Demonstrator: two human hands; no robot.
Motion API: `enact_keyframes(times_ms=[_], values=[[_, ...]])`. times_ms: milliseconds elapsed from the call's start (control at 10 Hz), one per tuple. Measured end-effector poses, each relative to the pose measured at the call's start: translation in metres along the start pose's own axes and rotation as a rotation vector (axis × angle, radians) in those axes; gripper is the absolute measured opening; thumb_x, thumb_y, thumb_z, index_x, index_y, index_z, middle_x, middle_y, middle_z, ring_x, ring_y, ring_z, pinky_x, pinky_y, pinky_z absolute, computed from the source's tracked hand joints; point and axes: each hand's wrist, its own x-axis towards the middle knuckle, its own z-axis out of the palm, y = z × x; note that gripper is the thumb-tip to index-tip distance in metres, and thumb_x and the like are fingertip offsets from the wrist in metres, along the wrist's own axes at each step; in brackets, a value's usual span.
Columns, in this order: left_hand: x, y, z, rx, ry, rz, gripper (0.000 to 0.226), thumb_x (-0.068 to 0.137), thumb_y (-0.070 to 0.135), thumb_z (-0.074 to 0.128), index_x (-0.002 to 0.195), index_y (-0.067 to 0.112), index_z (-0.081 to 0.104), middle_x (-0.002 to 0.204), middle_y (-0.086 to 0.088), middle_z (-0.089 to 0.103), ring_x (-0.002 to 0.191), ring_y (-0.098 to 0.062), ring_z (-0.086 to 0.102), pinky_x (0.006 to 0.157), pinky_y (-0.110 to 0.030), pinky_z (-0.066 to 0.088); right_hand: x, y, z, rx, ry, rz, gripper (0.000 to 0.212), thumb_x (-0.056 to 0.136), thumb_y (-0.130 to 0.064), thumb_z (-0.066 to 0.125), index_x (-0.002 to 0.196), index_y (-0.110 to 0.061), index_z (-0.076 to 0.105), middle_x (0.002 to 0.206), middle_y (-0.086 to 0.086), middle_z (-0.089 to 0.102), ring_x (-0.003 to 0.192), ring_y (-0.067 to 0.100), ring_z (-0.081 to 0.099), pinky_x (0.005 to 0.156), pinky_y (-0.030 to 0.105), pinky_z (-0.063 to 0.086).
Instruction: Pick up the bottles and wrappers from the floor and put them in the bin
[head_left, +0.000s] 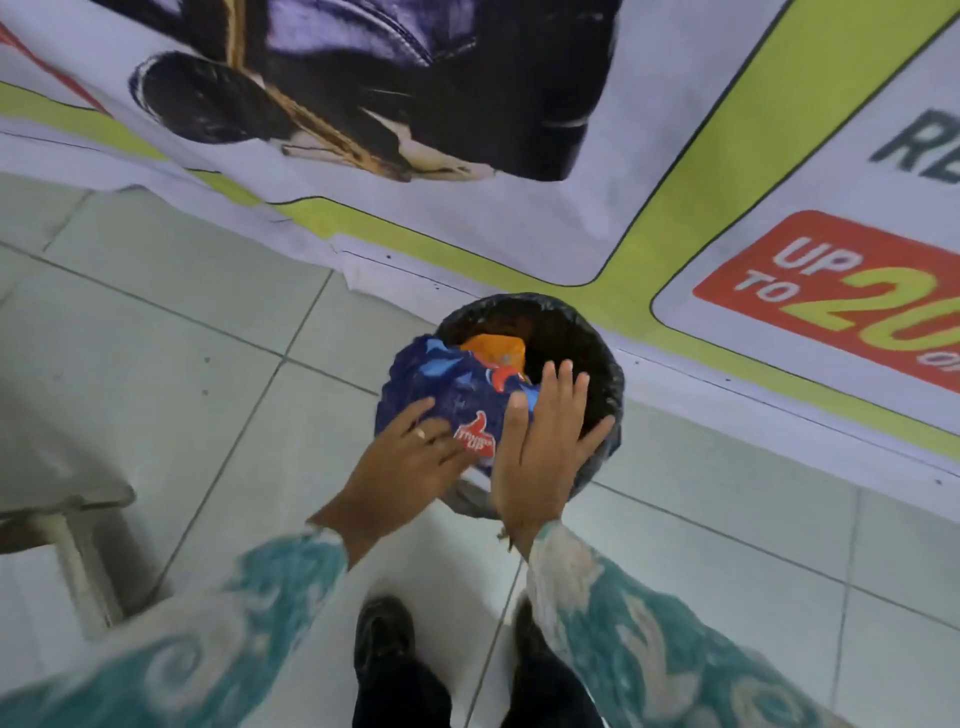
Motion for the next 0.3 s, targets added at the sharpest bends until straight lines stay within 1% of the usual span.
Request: enact_keyframes(times_ms=[100,200,300], values=[[0.036,0.004,0.040,0.028,-0.174,-0.078,0.041,0.064,0.010,0.079,0.103,0.016,0.070,0.099,-0.006,0.074,0.101,-0.032,0.064,0.095,-0.059,0.039,0.005,0.035,0.001,-0.126,-0.007,-0.020,0.076,0.096,-0.057,0.004,0.137,-0.008,0.045,0.146,0.011,0.041,0.140,0.026,0.027,0.113,0.049,-0.002],[0.048,0.004,0.049,0.090,-0.347,-0.240,0.058,0.066,0.027,0.080,0.121,0.016,0.062,0.120,-0.013,0.065,0.118,-0.040,0.052,0.097,-0.063,0.033,0.002,0.049,-0.001,-0.160,-0.065,0.008,0.074,0.096,-0.057,0.008,0.137,-0.008,0.045,0.146,0.011,0.041,0.140,0.025,0.026,0.113,0.052,0.000],[0.043,0.018,0.039,-0.006,-0.278,-0.559,0.072,0.073,0.038,0.073,0.132,0.005,0.050,0.135,-0.020,0.051,0.126,-0.043,0.042,0.101,-0.061,0.029,-0.017,0.069,-0.014,-0.235,-0.189,-0.046,0.078,0.095,-0.056,0.003,0.134,-0.007,0.049,0.144,0.010,0.046,0.140,0.025,0.028,0.114,0.049,0.005]])
